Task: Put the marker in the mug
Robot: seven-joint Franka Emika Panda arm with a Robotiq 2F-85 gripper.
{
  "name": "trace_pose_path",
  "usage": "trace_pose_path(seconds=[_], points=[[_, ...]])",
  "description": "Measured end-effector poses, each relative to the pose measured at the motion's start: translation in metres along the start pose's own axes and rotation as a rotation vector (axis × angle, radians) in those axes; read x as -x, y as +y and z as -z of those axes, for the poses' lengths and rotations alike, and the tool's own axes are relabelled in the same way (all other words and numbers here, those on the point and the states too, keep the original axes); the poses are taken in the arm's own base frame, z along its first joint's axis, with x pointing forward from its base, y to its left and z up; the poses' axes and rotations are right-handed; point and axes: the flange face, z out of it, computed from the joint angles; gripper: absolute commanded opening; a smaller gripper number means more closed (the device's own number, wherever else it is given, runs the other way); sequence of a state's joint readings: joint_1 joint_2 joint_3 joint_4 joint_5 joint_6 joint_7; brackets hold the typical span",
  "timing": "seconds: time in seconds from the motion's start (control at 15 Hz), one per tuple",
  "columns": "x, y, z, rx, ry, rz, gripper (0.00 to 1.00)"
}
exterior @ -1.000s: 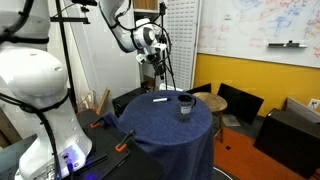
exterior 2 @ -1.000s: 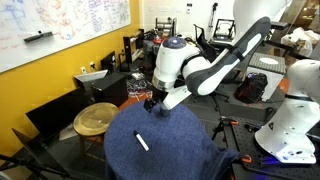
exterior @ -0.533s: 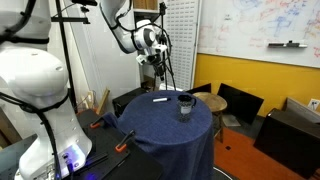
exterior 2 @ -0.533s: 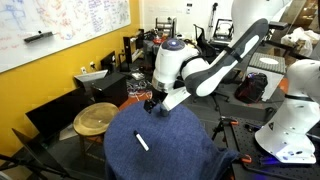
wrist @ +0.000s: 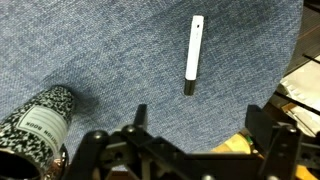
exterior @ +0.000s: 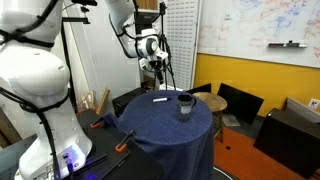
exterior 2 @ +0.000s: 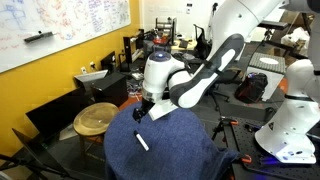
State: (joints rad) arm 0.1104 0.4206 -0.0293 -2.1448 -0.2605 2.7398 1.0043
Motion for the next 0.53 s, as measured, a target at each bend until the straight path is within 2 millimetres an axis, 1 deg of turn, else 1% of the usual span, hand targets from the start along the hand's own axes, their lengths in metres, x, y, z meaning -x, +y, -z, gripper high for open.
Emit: trace_pose_path(seconds=[0.27,0.53], points=[[-0.01,-0.014,-0.027,-0.006,-0.025,-0.071,1.0],[-0.016,-0.024,-0.054,0.005,-0.042,-0.105,1.0]])
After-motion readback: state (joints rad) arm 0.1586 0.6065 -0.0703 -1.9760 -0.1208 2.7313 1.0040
